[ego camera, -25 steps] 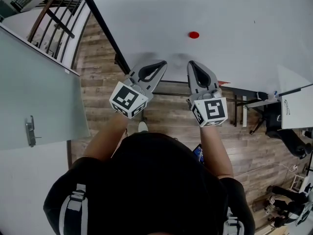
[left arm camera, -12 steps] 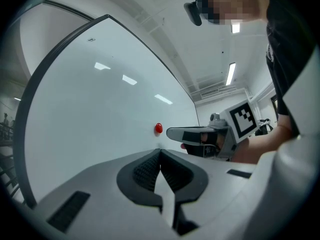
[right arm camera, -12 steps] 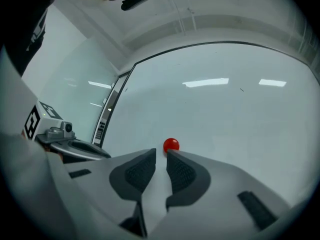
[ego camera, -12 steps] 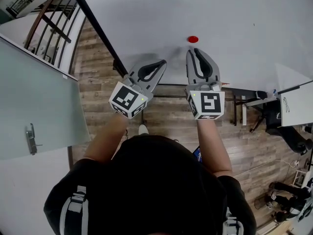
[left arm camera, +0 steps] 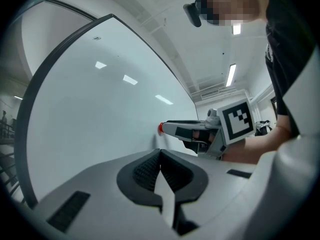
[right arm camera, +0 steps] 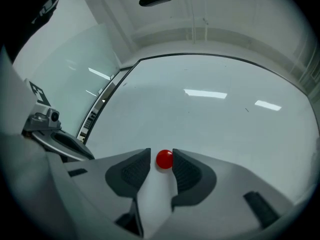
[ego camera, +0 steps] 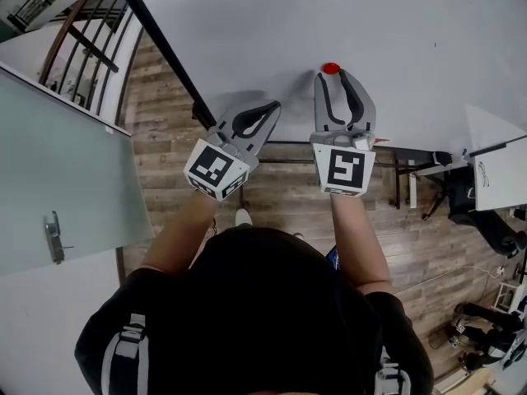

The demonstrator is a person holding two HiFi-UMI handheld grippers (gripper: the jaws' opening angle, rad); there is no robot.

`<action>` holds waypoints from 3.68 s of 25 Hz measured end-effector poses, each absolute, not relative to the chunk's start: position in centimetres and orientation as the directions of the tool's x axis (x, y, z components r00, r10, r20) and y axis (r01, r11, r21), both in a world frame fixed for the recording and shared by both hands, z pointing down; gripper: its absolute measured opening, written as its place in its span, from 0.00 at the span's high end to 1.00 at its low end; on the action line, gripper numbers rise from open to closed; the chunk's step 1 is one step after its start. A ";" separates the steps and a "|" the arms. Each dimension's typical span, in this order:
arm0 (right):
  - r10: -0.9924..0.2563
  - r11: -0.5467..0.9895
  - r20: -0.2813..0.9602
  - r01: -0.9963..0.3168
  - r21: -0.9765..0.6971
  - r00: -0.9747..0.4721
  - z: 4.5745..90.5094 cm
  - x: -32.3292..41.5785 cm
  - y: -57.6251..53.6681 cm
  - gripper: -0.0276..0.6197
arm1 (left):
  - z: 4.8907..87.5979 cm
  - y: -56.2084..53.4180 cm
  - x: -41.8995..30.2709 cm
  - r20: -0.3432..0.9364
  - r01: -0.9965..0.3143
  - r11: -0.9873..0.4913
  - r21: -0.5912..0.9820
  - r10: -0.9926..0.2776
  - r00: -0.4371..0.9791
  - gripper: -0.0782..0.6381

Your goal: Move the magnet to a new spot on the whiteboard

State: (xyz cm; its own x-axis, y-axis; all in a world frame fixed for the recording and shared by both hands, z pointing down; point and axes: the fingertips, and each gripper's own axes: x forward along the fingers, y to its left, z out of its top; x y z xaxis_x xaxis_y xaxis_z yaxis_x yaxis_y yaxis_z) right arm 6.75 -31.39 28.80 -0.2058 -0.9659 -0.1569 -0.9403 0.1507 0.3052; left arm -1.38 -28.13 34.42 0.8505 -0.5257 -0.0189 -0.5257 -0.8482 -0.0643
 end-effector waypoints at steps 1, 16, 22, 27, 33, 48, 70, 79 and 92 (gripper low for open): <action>-0.967 0.140 -0.160 -0.940 0.310 -0.196 28.8 6.8 -31.4 0.75 | 34.4 -28.2 -1.4 -0.021 -0.524 -0.849 -0.066 -0.524 0.852 0.88; -0.978 0.080 -0.154 -0.932 0.352 -0.142 29.2 7.0 -32.6 0.75 | 34.6 -28.8 -1.8 -0.025 -0.508 -0.859 -0.058 -0.508 0.861 0.88; -0.980 0.047 -0.165 -0.933 0.356 -0.112 29.2 7.1 -32.6 0.79 | 34.8 -28.9 -2.3 -0.021 -0.512 -0.857 -0.055 -0.512 0.859 0.88; -0.979 0.050 -0.170 -0.938 0.343 -0.114 29.1 7.2 -32.4 0.77 | 34.7 -28.7 -2.7 -0.021 -0.514 -0.855 -0.060 -0.514 0.857 0.88; -0.970 0.059 -0.204 -0.939 0.338 -0.134 28.5 6.8 -31.8 0.77 | 34.6 -28.7 -3.2 -0.024 -0.521 -0.852 -0.059 -0.520 0.854 0.88; -0.926 0.303 -0.157 -0.923 0.237 -0.344 29.8 4.6 -26.7 0.77 | 33.9 -26.5 -3.9 -0.043 -0.520 -0.850 -0.081 -0.518 0.854 0.88; -0.876 0.473 -0.070 -0.879 0.059 -0.477 36.0 4.6 -19.9 0.77 | 36.2 -21.2 -4.9 -0.025 -0.540 -0.838 -0.084 -0.540 0.842 0.88; -0.855 0.513 -0.064 -0.858 0.031 -0.514 37.7 4.7 -18.0 0.77 | 38.5 -19.2 -4.4 -0.006 -0.531 -0.844 -0.071 -0.532 0.847 0.88; -0.855 0.518 -0.029 -0.855 -0.012 -0.518 39.8 5.1 -17.2 0.77 | 40.1 -18.1 -3.7 0.020 -0.495 -0.868 -0.051 -0.496 0.868 0.88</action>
State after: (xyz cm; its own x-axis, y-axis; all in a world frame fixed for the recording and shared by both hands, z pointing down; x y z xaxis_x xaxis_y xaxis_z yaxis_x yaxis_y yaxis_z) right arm 5.05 -17.19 39.79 -0.5179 -0.8550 -0.0286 -0.8551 0.5184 -0.0124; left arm -3.70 -18.12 40.12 0.8681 -0.4960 0.0200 -0.4945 -0.8677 -0.0509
